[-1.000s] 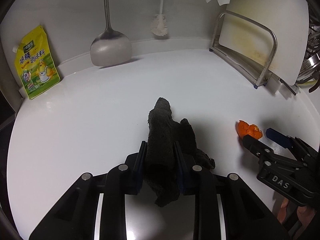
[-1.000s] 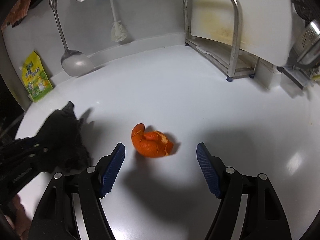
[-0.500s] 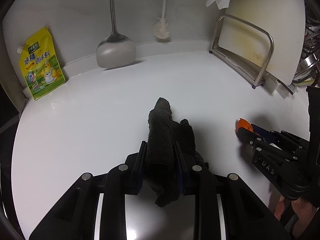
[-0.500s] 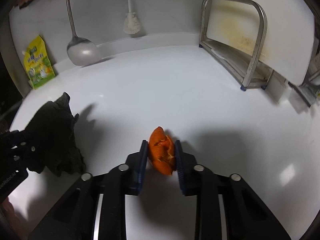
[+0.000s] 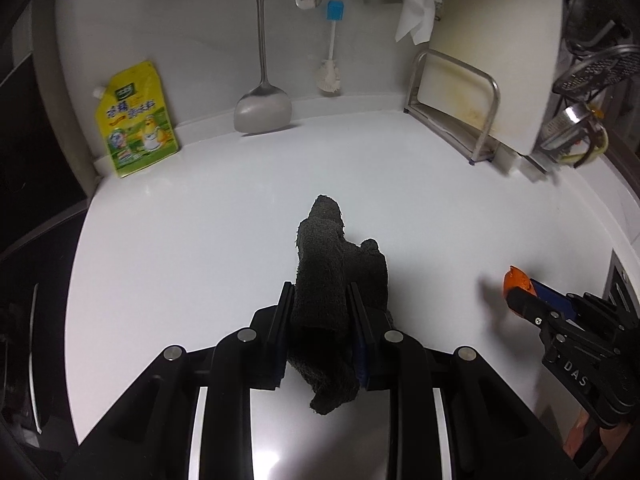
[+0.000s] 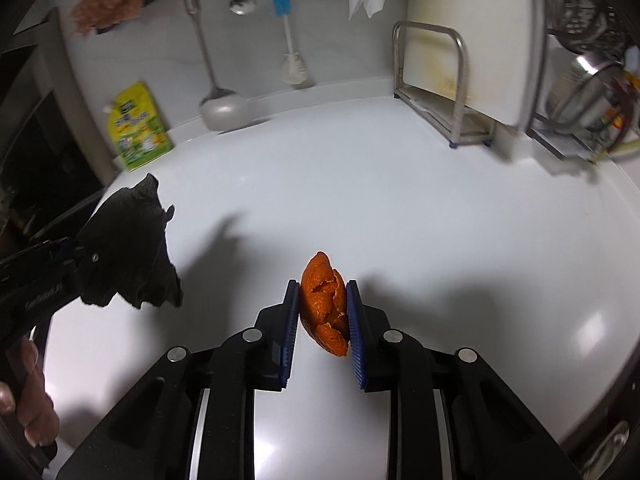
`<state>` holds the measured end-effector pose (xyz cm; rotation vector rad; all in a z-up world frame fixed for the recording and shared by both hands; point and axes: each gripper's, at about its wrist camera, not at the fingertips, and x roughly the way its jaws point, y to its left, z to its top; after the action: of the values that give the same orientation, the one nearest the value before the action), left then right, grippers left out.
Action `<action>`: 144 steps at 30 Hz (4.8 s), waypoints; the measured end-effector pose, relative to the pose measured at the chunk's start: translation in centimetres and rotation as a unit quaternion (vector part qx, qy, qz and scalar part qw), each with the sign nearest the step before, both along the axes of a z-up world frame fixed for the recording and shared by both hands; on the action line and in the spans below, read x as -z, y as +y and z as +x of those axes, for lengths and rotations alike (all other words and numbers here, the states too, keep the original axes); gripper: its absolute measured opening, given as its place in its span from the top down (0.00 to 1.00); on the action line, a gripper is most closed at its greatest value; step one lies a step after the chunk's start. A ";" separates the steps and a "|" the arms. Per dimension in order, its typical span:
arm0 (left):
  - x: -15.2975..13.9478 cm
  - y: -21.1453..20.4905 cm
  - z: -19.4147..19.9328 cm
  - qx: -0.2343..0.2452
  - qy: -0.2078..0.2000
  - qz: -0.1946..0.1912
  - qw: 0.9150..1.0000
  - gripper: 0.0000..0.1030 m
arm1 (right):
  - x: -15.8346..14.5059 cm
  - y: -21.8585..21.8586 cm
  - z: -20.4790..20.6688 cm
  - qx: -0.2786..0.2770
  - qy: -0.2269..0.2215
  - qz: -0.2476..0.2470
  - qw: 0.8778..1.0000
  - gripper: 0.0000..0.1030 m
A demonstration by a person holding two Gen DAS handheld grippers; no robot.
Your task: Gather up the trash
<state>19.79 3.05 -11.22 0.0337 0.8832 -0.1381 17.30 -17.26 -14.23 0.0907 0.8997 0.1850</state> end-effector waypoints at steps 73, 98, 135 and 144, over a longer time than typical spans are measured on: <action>-3.3 -4.5 -28.2 0.014 0.040 0.038 0.998 0.08 | -3.3 -3.5 -28.9 -0.007 0.067 0.015 0.998 0.33; -5.5 -4.6 -28.1 -0.004 0.021 0.059 0.998 0.06 | -5.5 -3.8 -29.0 0.013 0.048 0.003 0.999 0.31; -5.4 -5.6 -26.5 -0.007 0.027 0.062 0.998 0.06 | -5.3 -4.1 -27.5 0.011 0.052 -0.013 0.999 0.31; -5.0 -5.9 -26.1 -0.005 0.033 0.064 0.997 0.06 | -5.3 -4.1 -27.3 0.011 0.052 -0.014 0.998 0.31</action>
<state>-6.32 -2.86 -6.17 0.1454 0.9573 -0.0726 -9.96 -21.38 -8.94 0.0846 1.0043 0.1486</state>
